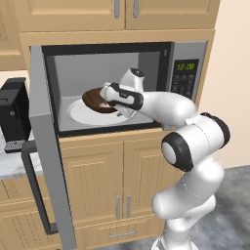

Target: The microwave is finished heating the steak and broccoli. Take the bowl containing the food and place it on the dining counter.

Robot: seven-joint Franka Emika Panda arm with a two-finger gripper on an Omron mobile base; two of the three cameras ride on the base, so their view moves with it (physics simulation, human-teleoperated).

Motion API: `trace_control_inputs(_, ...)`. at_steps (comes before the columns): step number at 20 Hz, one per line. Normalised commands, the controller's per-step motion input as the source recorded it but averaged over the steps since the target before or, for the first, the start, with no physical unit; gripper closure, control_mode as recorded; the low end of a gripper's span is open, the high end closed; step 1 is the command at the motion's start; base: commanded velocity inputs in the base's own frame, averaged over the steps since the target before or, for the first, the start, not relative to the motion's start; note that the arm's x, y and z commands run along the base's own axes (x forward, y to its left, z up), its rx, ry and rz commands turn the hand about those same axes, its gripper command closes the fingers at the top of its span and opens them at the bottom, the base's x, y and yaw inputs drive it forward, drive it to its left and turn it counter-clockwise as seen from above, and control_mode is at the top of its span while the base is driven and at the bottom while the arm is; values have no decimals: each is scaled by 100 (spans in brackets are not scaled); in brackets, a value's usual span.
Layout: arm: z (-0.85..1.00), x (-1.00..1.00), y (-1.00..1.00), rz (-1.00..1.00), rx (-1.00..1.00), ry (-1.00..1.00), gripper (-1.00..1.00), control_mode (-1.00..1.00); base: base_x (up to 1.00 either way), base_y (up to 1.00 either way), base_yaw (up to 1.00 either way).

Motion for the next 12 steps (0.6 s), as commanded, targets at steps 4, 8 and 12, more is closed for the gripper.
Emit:
trace_control_inputs(4, -12, 31, 9, 0, 0, 1, -100, -100, 0, 0, 0)
trace_control_inputs(8, -22, 24, 12, 0, 0, 2, -100, -100, 0, 0, 0)
trace_control_inputs(12, -32, 21, 13, 0, -2, 2, -100, -100, 0, 0, 0)
